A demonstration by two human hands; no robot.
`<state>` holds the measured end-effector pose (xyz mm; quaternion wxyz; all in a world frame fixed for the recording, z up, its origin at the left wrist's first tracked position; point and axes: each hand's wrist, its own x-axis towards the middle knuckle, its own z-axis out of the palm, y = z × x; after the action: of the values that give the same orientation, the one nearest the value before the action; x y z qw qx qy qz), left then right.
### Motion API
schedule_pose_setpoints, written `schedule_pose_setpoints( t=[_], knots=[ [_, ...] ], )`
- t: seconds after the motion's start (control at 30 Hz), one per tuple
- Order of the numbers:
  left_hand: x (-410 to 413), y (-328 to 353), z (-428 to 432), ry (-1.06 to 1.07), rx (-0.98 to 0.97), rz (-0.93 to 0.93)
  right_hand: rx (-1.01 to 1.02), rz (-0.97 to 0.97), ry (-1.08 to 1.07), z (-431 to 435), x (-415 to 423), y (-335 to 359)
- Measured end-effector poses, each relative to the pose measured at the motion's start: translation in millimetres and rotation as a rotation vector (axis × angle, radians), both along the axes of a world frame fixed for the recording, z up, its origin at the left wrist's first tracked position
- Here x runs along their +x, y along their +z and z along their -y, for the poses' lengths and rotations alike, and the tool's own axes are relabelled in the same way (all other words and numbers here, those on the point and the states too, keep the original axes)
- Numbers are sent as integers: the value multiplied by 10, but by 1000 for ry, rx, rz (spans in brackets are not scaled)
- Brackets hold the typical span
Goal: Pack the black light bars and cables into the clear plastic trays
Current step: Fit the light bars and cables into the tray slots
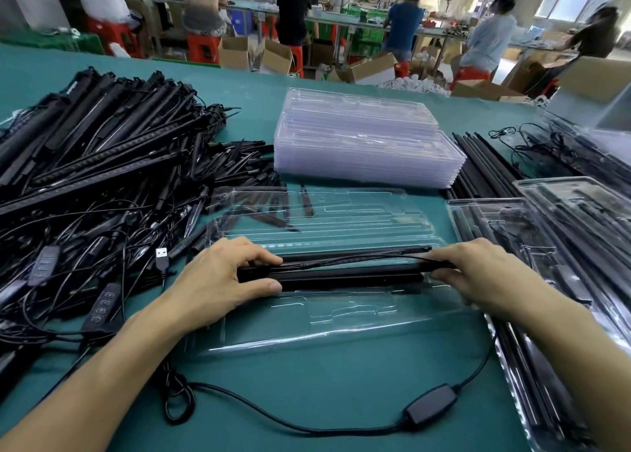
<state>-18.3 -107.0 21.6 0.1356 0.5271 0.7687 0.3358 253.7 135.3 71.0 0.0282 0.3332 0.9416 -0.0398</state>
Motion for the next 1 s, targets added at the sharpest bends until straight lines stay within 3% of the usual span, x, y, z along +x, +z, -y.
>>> schedule_pose_setpoints(
  t=[0.27,0.4,0.5,0.6,0.77,1.0],
  knots=[
    [37,6,7,-6,77,-51,-50,-9,-10,-63,-126,-132],
    [132,32,-6,-58,147,-403,-107,-73,9,-58,-91,-81],
    [243,32,-81,-146,149,-516,-156,-135,16,-46,-71,-61],
    [258,7,-118,-150,143,-489,-126,-125,1,-49,-77,-84],
    [206,-39,-133,-168,140,-251,-89,-56,-72,-51,-135,-108],
    [239,-105,-155,-71,131,-240,44,-107,-121,-13,-147,-192]
  ],
)
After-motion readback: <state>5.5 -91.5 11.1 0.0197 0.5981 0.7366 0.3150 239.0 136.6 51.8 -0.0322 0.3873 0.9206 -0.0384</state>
